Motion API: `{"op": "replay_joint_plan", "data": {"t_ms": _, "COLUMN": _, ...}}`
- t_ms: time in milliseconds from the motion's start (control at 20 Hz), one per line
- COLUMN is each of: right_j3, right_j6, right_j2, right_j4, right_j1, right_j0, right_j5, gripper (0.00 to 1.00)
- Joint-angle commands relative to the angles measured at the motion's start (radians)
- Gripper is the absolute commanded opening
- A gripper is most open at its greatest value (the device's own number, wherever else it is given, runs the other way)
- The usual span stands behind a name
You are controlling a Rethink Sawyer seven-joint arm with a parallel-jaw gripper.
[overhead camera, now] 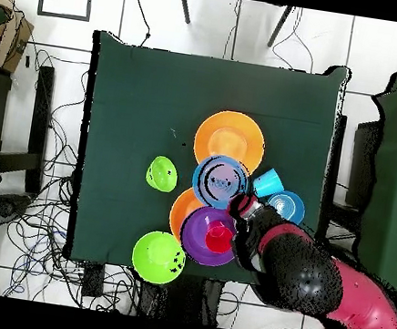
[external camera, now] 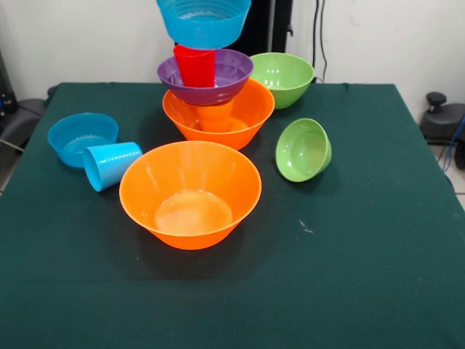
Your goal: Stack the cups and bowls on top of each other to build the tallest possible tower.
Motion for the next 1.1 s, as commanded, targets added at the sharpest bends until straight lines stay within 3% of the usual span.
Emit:
{"op": "replay_joint_plan", "data": {"t_ms": 50, "right_j3": 0.051, "right_j6": 0.003, "right_j2": -0.008, "right_j4": -0.068, "right_j1": 0.029, "right_j0": 0.022, "right_j5": -0.009, "gripper": 0.0}}
{"op": "replay_joint_plan", "data": {"t_ms": 400, "right_j3": 0.057, "right_j6": 0.013, "right_j2": -0.027, "right_j4": -0.083, "right_j1": 0.042, "right_j0": 0.034, "right_j5": -0.026, "gripper": 0.0}}
{"op": "replay_joint_plan", "data": {"t_ms": 1100, "right_j3": 0.11, "right_j6": 0.024, "right_j2": 0.038, "right_j4": -0.065, "right_j1": 0.031, "right_j0": -0.003, "right_j5": -0.089, "gripper": 0.0}}
